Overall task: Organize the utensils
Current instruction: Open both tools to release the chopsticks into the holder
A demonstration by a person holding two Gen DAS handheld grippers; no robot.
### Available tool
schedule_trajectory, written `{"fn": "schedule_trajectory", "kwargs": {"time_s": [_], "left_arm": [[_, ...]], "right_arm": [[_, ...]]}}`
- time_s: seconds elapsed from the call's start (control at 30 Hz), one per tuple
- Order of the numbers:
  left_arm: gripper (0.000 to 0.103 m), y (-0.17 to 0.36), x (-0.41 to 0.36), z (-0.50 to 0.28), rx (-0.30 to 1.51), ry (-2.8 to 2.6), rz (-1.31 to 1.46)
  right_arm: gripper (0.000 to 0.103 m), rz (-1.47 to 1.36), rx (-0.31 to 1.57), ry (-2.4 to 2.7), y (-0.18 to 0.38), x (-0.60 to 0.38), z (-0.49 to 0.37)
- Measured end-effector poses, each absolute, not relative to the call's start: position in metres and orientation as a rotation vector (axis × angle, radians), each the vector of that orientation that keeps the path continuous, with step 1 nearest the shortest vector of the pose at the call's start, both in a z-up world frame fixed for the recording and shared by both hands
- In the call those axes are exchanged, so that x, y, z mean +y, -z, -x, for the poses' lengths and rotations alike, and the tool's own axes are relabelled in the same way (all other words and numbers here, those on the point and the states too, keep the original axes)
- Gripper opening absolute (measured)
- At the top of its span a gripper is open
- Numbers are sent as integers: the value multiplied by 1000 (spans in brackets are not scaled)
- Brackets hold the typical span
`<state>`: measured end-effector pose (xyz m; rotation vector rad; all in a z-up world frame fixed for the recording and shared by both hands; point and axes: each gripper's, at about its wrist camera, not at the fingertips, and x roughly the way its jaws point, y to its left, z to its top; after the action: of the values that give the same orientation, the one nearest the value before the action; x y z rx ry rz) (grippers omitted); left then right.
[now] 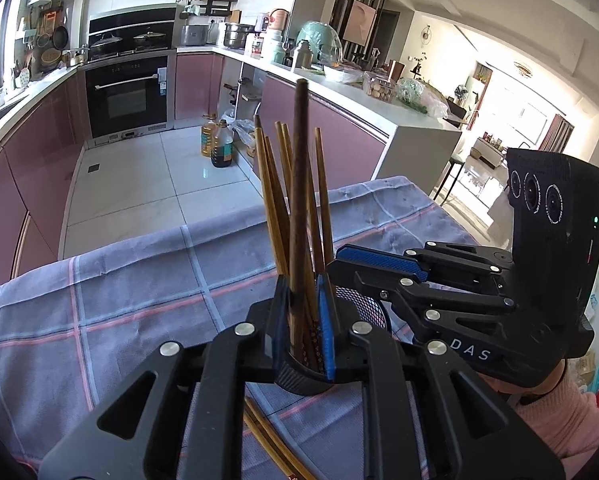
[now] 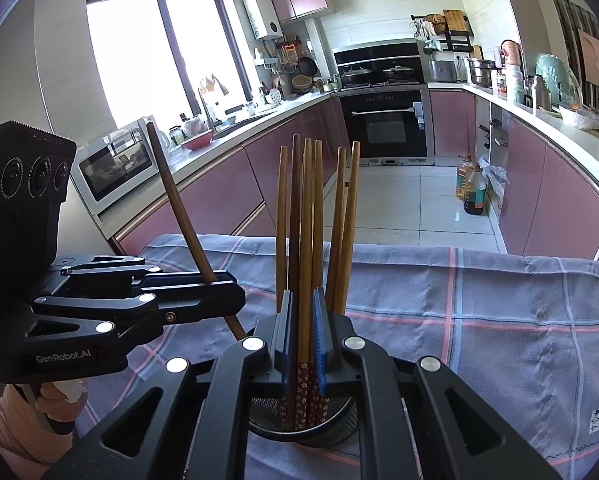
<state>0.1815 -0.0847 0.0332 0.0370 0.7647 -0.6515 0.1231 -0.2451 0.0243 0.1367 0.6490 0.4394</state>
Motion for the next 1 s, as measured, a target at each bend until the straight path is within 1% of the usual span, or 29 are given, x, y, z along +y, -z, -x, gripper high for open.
{"fn": "schedule_trajectory", "kwargs": {"time_s": [0.13, 0.2, 0.47, 0.63, 0.7, 0.83, 0.87, 0.9, 1.0], "left_arm": [[20, -33, -83, -184, 760, 638, -30], [20, -33, -82, -185, 754, 635, -25], [20, -35, -77, -189, 733, 606, 8], [20, -34, -75, -190, 736, 600, 22], [20, -34, -72, -190, 728, 597, 33], [20, -37, -67, -188, 709, 588, 42], [18, -37, -67, -188, 704, 584, 42], [15, -38, -66, -187, 700, 585, 40], [14, -37, -65, -187, 701, 582, 41]], "right_arm": [[16, -147, 646, -440, -23, -247, -119], [19, -154, 646, -439, -22, -249, -117], [20, -167, 646, -444, -19, -250, -110], [22, -169, 647, -449, -17, -250, -104], [26, -167, 647, -450, -16, -250, -101], [26, -166, 649, -458, -15, -250, -97], [26, -167, 650, -459, -15, -249, -96], [26, -167, 651, -461, -14, -249, -95], [26, -167, 652, -466, -13, -248, -92]]}}
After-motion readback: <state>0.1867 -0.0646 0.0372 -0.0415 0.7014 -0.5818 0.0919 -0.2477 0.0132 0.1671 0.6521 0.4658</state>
